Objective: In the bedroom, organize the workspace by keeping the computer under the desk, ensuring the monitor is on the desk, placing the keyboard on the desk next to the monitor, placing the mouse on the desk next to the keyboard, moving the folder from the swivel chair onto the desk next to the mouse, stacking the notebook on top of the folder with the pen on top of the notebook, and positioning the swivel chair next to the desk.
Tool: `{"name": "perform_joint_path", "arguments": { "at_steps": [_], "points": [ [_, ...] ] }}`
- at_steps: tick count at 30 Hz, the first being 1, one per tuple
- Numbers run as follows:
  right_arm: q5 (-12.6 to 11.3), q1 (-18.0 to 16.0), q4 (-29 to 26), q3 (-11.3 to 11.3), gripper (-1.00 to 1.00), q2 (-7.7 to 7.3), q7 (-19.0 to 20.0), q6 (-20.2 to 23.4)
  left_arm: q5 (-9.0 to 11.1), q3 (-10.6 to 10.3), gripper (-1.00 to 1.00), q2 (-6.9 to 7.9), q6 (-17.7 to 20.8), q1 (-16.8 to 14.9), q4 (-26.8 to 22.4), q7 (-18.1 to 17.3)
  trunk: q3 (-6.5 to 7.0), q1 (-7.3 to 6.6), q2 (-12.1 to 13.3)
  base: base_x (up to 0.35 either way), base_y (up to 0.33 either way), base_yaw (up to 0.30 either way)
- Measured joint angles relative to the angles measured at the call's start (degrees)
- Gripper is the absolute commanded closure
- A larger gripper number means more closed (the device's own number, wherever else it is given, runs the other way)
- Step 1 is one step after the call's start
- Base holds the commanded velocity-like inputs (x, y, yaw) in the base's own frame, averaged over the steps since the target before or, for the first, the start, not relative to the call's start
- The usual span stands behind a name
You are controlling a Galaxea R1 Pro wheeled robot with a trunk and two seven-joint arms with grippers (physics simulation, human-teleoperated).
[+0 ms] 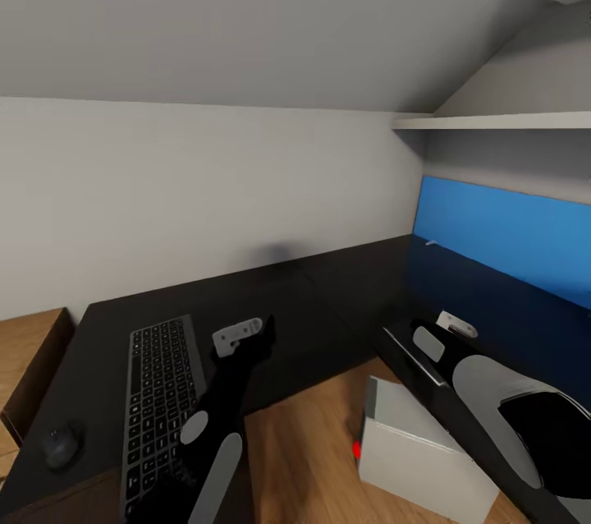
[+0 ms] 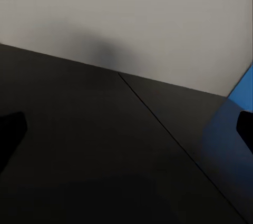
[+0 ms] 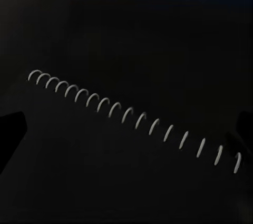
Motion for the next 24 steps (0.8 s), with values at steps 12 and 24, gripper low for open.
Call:
{"name": "perform_joint_path", "arguments": {
  "at_steps": [12,24],
  "points": [
    [0.04,0.0,0.04,0.12,-1.0,0.0,-0.01,0.0,0.0,0.0,-1.0,0.0,-0.24,0.0,0.0,-0.07,0.0,0.0,0.0,-0.054,0.054,0.0],
    [-0.01,0.01,0.07,0.06,-1.0,0.08,0.01,0.0,0.0,0.0,-1.0,0.0,-0.24,0.0,0.0,-0.09,0.0,0.0,0.0,-0.127,0.141,0.0]
  ]
}}
